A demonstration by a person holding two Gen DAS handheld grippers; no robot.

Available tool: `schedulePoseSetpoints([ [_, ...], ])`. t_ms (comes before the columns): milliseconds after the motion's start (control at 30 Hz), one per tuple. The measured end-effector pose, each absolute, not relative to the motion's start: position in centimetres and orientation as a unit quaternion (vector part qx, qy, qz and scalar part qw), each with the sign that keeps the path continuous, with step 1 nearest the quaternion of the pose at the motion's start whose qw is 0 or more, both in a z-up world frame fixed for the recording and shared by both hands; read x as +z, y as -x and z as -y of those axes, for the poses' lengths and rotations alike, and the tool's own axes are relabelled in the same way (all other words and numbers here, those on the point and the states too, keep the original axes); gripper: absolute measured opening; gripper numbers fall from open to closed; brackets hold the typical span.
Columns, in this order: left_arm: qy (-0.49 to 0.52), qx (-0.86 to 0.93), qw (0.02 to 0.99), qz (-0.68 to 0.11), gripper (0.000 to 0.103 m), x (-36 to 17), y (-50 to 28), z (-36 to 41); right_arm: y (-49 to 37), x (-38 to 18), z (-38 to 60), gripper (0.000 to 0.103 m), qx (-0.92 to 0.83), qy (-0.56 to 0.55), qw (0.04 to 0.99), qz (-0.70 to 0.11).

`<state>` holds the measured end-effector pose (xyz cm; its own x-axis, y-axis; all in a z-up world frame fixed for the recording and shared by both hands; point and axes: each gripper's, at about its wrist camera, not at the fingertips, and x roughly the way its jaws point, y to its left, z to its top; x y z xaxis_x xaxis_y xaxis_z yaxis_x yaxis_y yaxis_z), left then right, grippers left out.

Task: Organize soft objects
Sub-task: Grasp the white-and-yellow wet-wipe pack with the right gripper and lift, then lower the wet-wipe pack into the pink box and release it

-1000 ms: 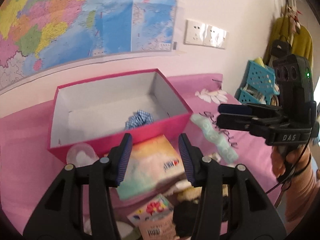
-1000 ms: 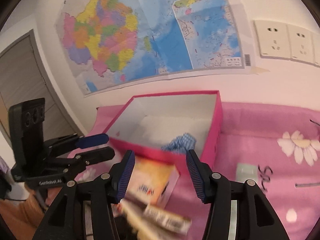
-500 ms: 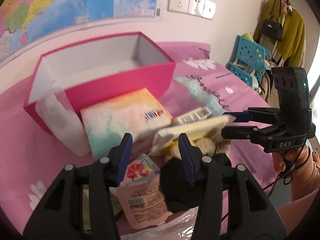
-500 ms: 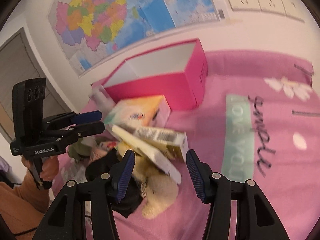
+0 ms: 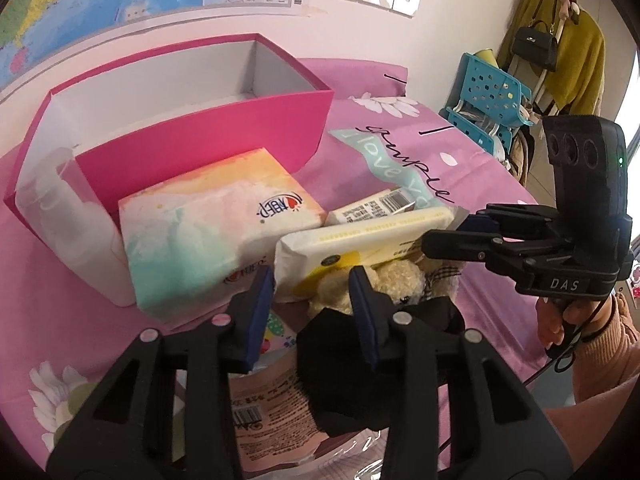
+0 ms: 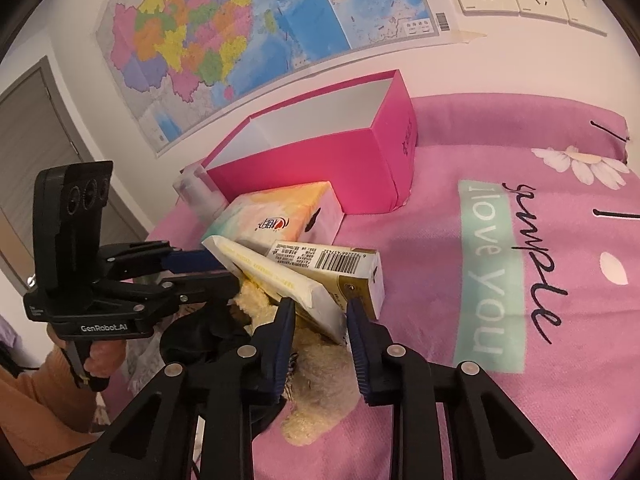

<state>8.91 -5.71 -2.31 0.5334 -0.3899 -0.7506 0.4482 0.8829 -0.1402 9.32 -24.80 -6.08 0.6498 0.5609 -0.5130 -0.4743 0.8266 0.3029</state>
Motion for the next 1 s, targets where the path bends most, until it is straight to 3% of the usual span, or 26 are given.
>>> schedulePoseSetpoints([
  [300, -0.023, -0.243, 0.88, -0.408, 0.041, -1.6, -8.3, 5.8, -8.7, -4.8, 25.0, 0.021, 0.282, -0.066, 0.915, -0.28],
  [1000, -0.028, -0.188, 0.93, -0.315, 0.041, 7.6, -10.6, 3.5, -10.7, 4.3, 23.4, 0.018, 0.324, -0.059, 0.922, -0.201],
])
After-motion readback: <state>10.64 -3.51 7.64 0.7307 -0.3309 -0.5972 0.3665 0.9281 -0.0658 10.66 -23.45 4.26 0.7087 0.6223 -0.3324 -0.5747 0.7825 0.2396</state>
